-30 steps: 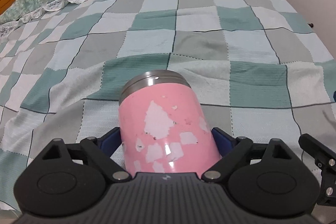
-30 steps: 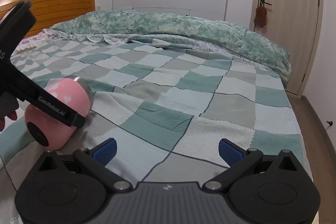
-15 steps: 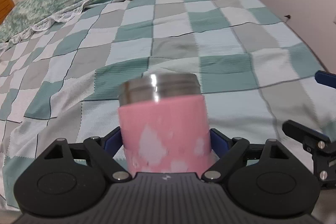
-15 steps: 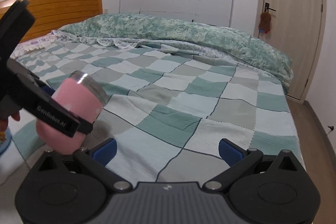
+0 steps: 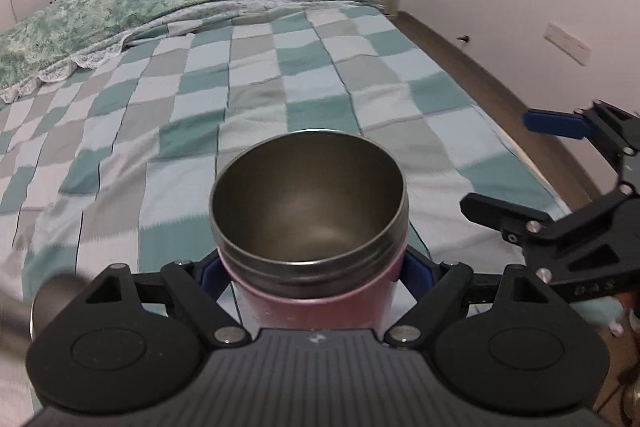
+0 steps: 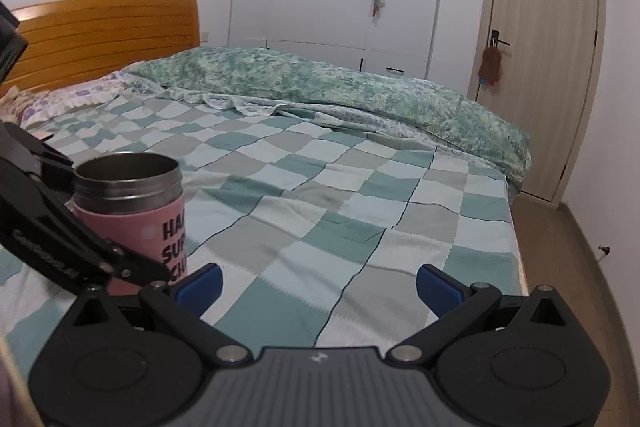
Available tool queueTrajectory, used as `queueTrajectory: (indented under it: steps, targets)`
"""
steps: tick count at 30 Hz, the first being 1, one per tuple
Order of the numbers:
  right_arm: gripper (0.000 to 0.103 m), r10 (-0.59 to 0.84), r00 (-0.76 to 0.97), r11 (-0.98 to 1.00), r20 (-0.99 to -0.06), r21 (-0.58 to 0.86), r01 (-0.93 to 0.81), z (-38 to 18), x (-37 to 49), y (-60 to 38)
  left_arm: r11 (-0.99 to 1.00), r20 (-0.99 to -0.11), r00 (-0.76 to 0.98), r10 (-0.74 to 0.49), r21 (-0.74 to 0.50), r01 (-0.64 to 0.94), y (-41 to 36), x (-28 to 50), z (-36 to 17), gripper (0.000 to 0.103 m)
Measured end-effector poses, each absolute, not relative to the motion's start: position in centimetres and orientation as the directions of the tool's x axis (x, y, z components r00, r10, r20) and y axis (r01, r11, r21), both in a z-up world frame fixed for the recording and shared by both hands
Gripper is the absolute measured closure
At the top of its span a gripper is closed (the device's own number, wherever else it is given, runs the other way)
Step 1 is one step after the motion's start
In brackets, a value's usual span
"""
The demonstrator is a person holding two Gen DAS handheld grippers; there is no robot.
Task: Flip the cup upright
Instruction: 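Lift the pink cup with the left tool and rotate it opening-up, then grasp the pink cup with the right tool while the left tool releases it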
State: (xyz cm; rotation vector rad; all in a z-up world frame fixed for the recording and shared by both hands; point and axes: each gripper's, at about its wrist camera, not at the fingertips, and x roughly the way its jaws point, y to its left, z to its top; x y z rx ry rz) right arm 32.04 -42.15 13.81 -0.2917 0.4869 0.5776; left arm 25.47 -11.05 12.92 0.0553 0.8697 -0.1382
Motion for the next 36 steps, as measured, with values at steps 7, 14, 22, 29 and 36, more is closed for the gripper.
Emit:
queueTrajectory:
  steps: [7, 14, 22, 29, 36]
  targets:
    - [0.000, 0.441, 0.694, 0.784, -0.569, -0.131, -0.606, 12.9, 25.6, -42.8, 0.982, -0.842, 0.516, -0.157, -0.077, 0.173, -10.1, 19.8, 11.3, 0.017]
    - [0.000, 0.431, 0.657, 0.795, -0.619, -0.084, -0.601, 10.2, 23.8, -44.2, 0.978, -0.880, 0.440, -0.179, -0.110, 0.177, -10.3, 19.2, 7.3, 0.017]
    - [0.000, 0.419, 0.646, 0.821, -0.638, -0.038, -0.570, 8.5, 24.6, -45.3, 0.974, -0.833, 0.511, -0.211, -0.138, 0.179, -10.3, 21.3, 6.0, 0.016]
    - [0.000, 0.438, 0.649, 0.824, -0.622, -0.009, -0.566, 9.2, 24.0, -44.5, 0.973, -0.741, 0.639, -0.206, -0.087, 0.212, -8.8, 19.0, 8.4, 0.000]
    - [0.000, 0.486, 0.623, 0.821, -0.613, 0.076, -0.566, 11.2, 23.0, -41.5, 0.982, -0.654, 0.735, -0.179, -0.078, 0.170, -3.8, 15.7, 9.9, 0.000]
